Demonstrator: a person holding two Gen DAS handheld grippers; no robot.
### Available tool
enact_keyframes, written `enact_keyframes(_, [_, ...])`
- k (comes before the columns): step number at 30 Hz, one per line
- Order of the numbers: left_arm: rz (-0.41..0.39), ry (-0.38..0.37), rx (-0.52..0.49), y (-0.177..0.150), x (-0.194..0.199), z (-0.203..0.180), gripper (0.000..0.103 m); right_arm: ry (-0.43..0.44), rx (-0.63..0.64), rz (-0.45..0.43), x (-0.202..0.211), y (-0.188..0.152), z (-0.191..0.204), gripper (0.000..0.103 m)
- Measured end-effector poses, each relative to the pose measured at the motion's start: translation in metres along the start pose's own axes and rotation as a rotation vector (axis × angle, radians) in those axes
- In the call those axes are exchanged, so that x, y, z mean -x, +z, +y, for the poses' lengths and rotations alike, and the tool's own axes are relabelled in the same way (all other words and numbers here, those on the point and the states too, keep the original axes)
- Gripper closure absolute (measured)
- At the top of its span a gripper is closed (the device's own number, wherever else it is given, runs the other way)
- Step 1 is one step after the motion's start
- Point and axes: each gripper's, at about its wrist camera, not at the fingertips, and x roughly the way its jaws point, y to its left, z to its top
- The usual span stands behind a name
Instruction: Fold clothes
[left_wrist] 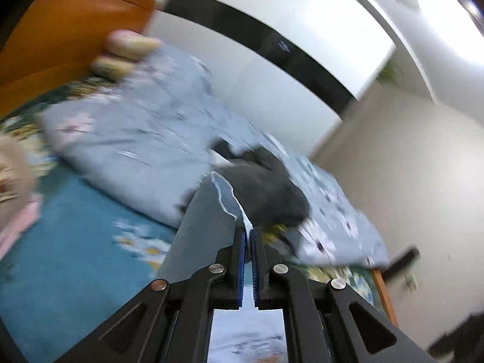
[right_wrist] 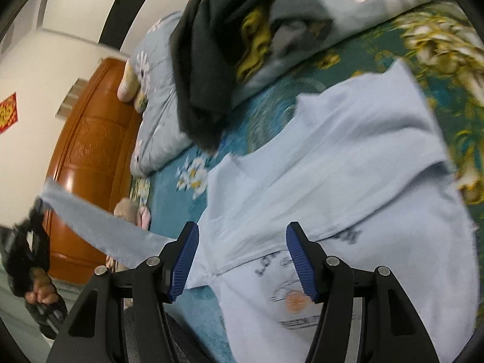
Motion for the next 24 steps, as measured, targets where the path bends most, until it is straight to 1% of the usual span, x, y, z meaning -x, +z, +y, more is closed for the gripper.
enact_keyframes(3, [0.114,-0.059,-0.021,-0.018,-0.059,-0.037,0.099,-0.024,-0.046,-0.039,0.019,0.003,-0.024,0.042])
enact_keyframes(5, [0.199,-0.071,-0.019,-0.038,-0.099,-0.055,0.099,-0.038,-0.085,-0.063,0.033,0.002,-0.042,0.042])
enact_keyframes(8, [0.308,-0.079,-0.009,-0.066,-0.144,-0.074,0.099,-0.058,-0.117,-0.090,0.054,-0.001,-0.067,0.042])
enact_keyframes(13, [0.427,-0.056,-0.025,-0.109,-0.195,-0.099,0.098,-0.081,-0.201,-0.132,0.080,-0.002,-0.109,0.042])
enact_keyframes(14, [0.448,-0.048,-0.023,-0.116,-0.202,-0.102,0.095,-0.078,-0.213,-0.137,0.082,-0.003,-0.112,0.041])
enact_keyframes(15, [0.469,-0.041,-0.022,-0.122,-0.210,-0.105,0.090,-0.076,-0.224,-0.141,0.084,-0.003,-0.116,0.041])
enact_keyframes(16, [0.492,-0.034,-0.022,-0.127,-0.215,-0.108,0.086,-0.076,-0.228,-0.140,0.085,-0.003,-0.118,0.042])
enact_keyframes(18, [0.513,-0.047,-0.015,-0.134,-0.213,-0.106,0.062,-0.076,-0.234,-0.136,0.083,-0.004,-0.121,0.041])
enact_keyframes(20, [0.522,-0.067,-0.012,-0.137,-0.208,-0.101,0.053,-0.069,-0.232,-0.129,0.079,-0.003,-0.121,0.041])
enact_keyframes(22, [0.503,-0.084,-0.030,-0.134,-0.188,-0.087,0.050,-0.066,-0.221,-0.118,0.073,-0.001,-0.118,0.042])
enact_keyframes(23, [0.484,-0.076,-0.036,-0.132,-0.178,-0.077,0.048,-0.061,-0.215,-0.116,0.071,-0.001,-0.116,0.041])
enact_keyframes(24, [0.459,-0.034,-0.033,-0.131,-0.168,-0.062,0.047,-0.051,-0.200,-0.112,0.068,0.001,-0.113,0.041])
